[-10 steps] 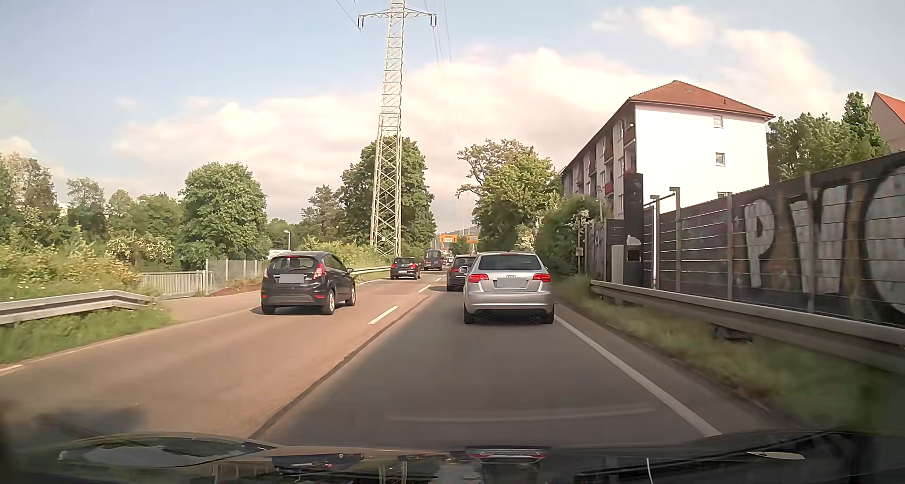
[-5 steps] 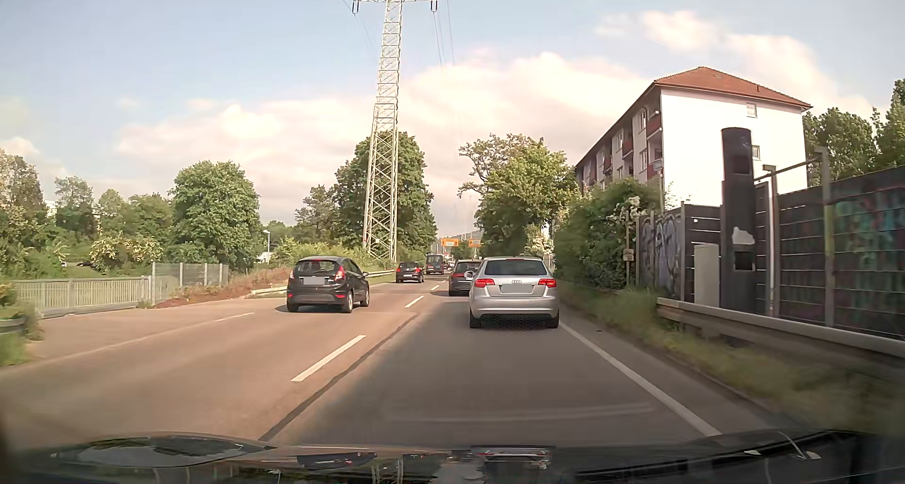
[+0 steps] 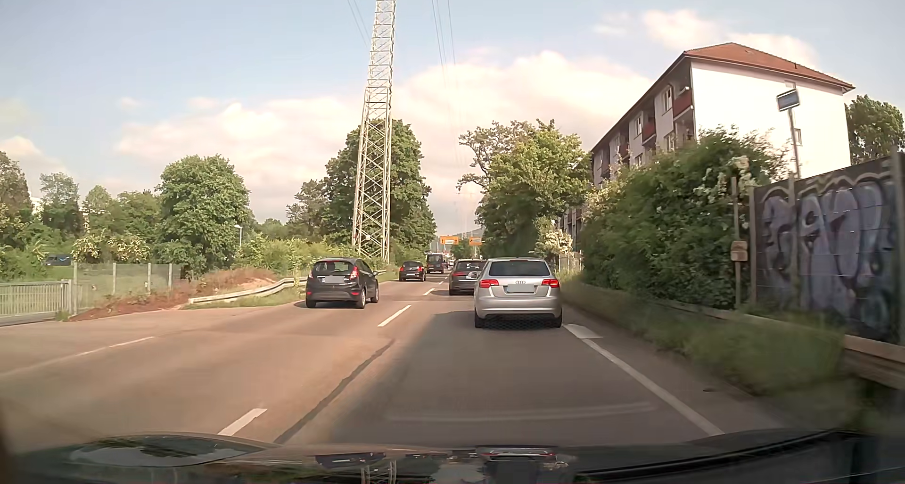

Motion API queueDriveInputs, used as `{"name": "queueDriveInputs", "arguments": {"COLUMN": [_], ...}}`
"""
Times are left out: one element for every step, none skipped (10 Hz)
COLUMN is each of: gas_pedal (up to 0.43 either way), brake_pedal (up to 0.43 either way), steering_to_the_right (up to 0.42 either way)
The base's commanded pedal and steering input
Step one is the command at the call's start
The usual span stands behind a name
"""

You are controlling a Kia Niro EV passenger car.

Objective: Follow the waypoints while adhering to traffic rules and regulations

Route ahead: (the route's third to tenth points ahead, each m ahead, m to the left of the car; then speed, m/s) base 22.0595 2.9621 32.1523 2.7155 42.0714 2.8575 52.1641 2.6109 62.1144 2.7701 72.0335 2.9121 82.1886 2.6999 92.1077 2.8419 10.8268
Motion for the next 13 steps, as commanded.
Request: {"name": "queueDriveInputs", "arguments": {"gas_pedal": [0.150,0.150,0.150,0.150,0.150,0.150,0.150,0.150,0.150,0.157,0.157,0.157,0.157], "brake_pedal": [0.000,0.000,0.000,0.000,0.000,0.000,0.000,0.000,0.000,0.000,0.000,0.000,0.000], "steering_to_the_right": [0.002,0.004,0.006,0.008,0.009,0.008,0.005,0.004,0.004,0.004,0.004,0.004,0.004]}}
